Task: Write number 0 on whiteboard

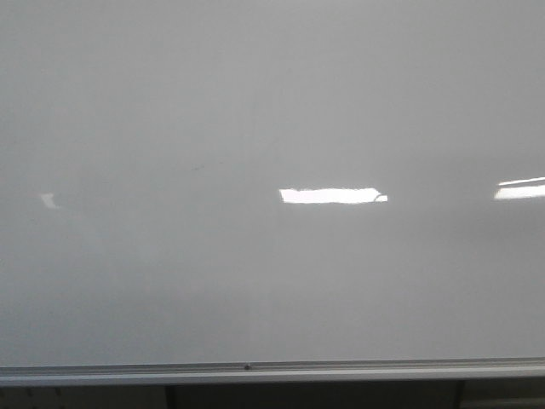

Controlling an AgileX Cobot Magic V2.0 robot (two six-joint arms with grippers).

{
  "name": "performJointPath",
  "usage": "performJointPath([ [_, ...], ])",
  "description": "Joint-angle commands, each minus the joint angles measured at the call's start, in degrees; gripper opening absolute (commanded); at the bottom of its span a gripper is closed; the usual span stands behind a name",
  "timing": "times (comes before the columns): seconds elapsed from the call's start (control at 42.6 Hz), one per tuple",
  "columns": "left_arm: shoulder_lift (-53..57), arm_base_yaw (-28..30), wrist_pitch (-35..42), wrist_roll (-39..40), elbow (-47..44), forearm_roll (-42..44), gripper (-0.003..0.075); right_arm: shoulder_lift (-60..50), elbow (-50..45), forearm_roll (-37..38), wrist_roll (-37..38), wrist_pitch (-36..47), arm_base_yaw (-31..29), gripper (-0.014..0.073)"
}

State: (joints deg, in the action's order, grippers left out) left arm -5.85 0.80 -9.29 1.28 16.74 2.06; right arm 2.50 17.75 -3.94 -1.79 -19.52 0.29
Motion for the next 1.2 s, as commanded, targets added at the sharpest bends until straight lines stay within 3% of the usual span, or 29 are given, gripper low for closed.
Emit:
performJointPath([
  [0.0, -7.2, -0.4, -2.5, 0.4, 6.3, 0.8, -0.0019, 6.2, 6.9, 0.1, -0.1, -0.6, 0.1, -0.0066],
  [0.235, -17.8, -0.4, -1.1, 0.4, 8.8, 0.8, -0.0016, 15.6, 10.7, 0.1, -0.1, 0.6, 0.1, -0.0067],
  [0.329, -18.3, -0.4, -1.3, 0.4, 8.8, 0.8, 0.0046, 15.9, 10.7, 0.1, -0.1, 0.8, 0.1, -0.0054],
  [0.423, -18.3, -0.4, -1.4, 0.4, 8.8, 0.8, 0.0208, 15.9, 10.7, 0.1, -0.1, 0.9, 0.1, 0.0041],
  [0.446, -18.3, -0.4, -1.4, 0.4, 8.8, 0.8, 0.0283, 15.9, 10.7, 0.1, -0.1, 0.8, 0.1, 0.008],
  [0.587, -18.3, -0.4, -1.4, 0.4, 8.8, 0.8, 0.0625, 15.9, 10.7, 0.1, -0.1, 0.8, 0.1, 0.0396],
  [0.658, -18.3, -0.4, -1.4, 0.4, 8.8, 0.8, 0.0689, 15.9, 10.7, 0.1, -0.1, 0.8, 0.1, 0.0515],
  [0.728, -18.3, -0.4, -1.3, 0.4, 8.5, 0.6, 0.0693, 15.9, 10.7, 0.1, -0.1, 0.8, 0.1, 0.0583],
  [0.893, -22.4, -0.4, -1.1, 0.4, 8.0, 0.5, 0.0693, 15.9, 10.7, 0.1, -0.1, 0.8, 0.1, 0.0594],
  [1.175, -45.1, -0.1, 8.3, 0.4, 11.2, -0.8, 0.0693, 15.9, 10.7, 0.1, -0.1, 0.8, 0.1, 0.0594],
])
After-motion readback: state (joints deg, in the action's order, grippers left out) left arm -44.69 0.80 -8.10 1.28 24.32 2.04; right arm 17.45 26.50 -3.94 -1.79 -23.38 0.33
